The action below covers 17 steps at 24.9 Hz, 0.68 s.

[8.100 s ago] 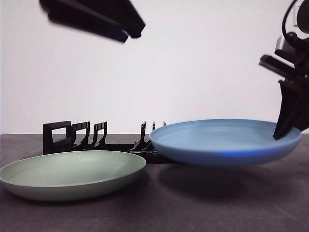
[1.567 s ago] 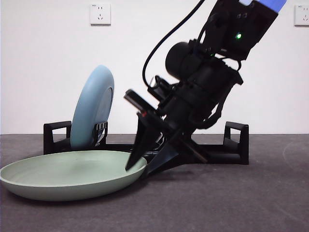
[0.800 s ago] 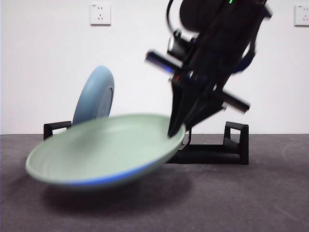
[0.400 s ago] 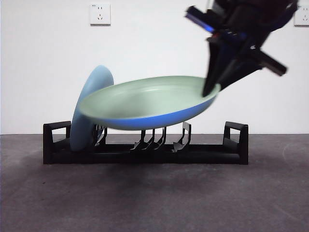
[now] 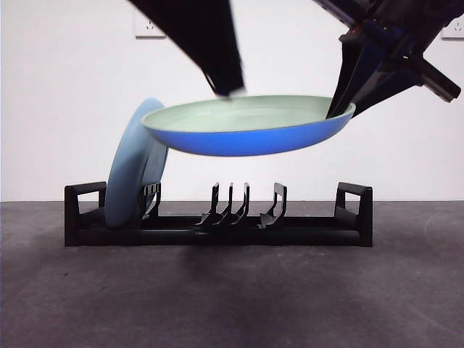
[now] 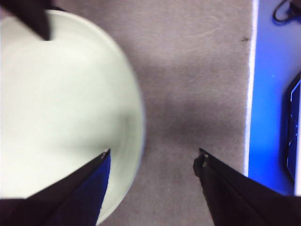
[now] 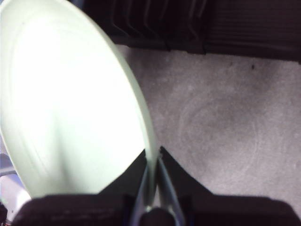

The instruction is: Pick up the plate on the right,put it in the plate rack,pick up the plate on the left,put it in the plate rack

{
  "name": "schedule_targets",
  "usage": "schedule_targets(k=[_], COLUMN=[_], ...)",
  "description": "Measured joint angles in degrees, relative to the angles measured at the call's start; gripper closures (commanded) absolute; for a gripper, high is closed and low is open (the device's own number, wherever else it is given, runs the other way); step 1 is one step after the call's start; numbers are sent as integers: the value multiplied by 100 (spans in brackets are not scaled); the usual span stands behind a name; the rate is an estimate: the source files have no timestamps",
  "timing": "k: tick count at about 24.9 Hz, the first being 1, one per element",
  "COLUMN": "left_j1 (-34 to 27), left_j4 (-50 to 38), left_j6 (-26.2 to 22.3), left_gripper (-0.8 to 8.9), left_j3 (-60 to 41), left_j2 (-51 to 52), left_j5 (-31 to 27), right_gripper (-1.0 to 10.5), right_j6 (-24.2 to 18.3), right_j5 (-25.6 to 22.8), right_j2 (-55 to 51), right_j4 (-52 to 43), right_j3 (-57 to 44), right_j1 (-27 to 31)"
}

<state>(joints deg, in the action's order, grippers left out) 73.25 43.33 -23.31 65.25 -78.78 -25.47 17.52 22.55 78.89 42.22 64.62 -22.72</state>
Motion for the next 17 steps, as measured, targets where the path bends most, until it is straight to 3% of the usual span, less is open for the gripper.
schedule_targets(k=[6,13,17], left_j1=[2,-133,-337], left_j4=[-448,-623,-608], left_j6=[-31,-61,-79], left_gripper=[524,663,825], left_j3=[0,0,4], left_j2=[-400,-413,-411], left_j5=[-188,-68,177], right_gripper=[959,959,959], right_j6=[-46,-68,-149], right_j5=[256,525,474], right_j2=[-164,-254,-433], right_j4=[83,131,192], right_j3=[0,0,-2], right_j1=[57,79,94])
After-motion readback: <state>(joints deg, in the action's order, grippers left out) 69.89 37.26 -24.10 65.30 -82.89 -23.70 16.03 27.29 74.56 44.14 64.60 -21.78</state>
